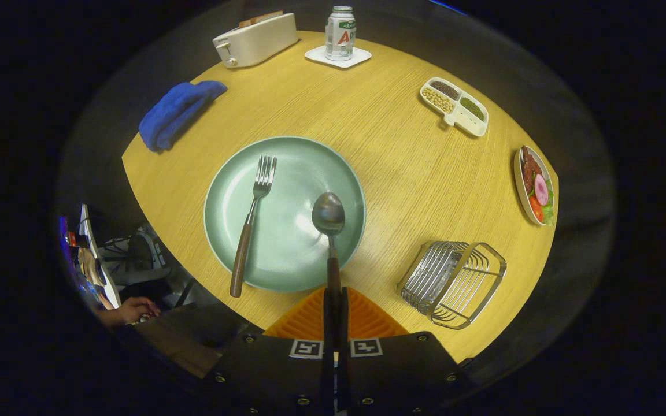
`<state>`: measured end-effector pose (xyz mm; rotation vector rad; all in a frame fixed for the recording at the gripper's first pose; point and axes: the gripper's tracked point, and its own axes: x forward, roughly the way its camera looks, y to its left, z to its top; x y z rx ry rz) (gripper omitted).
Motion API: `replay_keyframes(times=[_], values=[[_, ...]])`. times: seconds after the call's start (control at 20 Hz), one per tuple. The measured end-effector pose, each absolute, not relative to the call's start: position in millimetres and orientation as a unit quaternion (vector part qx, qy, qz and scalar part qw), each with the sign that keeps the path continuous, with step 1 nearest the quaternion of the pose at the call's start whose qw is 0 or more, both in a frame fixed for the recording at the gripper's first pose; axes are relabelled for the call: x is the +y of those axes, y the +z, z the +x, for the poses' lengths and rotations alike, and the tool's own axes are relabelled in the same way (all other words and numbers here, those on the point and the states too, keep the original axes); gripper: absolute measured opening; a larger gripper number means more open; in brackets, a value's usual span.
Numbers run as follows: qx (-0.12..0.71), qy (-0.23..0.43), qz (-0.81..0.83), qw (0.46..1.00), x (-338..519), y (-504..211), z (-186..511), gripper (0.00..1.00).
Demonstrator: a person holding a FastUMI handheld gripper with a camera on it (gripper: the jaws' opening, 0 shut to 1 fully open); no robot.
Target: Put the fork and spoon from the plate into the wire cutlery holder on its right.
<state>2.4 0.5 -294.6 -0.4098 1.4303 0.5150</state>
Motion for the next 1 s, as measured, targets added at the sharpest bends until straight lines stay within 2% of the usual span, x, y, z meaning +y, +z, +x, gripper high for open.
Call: replay_keyframes(times=[0.55, 1.0], values=[[0.695, 0.264, -0.105, 0.66, 0.2, -259.1, -0.7, 0.03], [0.679, 0.243, -0.093, 0.686, -68.9, -189.9, 29.0, 0.03]])
